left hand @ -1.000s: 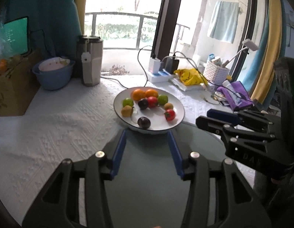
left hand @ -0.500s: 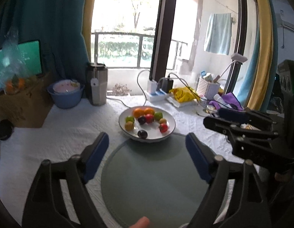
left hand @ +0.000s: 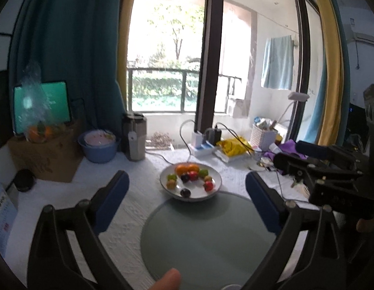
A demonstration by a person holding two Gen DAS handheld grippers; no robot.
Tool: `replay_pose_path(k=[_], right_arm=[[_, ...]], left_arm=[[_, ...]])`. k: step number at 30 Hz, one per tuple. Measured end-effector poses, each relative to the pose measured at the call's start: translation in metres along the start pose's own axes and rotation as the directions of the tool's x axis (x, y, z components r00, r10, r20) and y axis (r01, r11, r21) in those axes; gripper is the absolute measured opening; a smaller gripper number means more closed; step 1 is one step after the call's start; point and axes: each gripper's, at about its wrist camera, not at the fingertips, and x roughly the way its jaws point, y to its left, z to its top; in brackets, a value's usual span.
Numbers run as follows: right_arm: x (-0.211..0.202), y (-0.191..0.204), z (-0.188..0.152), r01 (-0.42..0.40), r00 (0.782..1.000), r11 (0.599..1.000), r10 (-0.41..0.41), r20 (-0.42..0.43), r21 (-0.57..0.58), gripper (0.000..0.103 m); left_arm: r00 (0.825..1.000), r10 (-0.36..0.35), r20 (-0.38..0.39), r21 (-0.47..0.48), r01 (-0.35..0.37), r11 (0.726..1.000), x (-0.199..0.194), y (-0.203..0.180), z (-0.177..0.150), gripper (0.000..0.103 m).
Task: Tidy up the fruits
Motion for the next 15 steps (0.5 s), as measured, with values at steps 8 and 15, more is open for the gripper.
replay_pose_path(k=[8, 15], right_arm=[[-0.017, -0.003, 0.009, 0.018, 0.999, 1.000, -0.018, 0.047, 0.007, 0.079], [-0.014, -0.012, 0.010, 0.033, 0.998, 0.999, -0.034, 0.055, 0.026, 0.079]], left_arm=[[0.995, 0.079, 0.068, 0.036, -0.082, 0.996, -0.016, -0.005, 0.012, 0.098], [0.994, 0.082, 0.078, 0.011, -0.083, 0.996, -0.010, -0.001, 0.013, 0.098]])
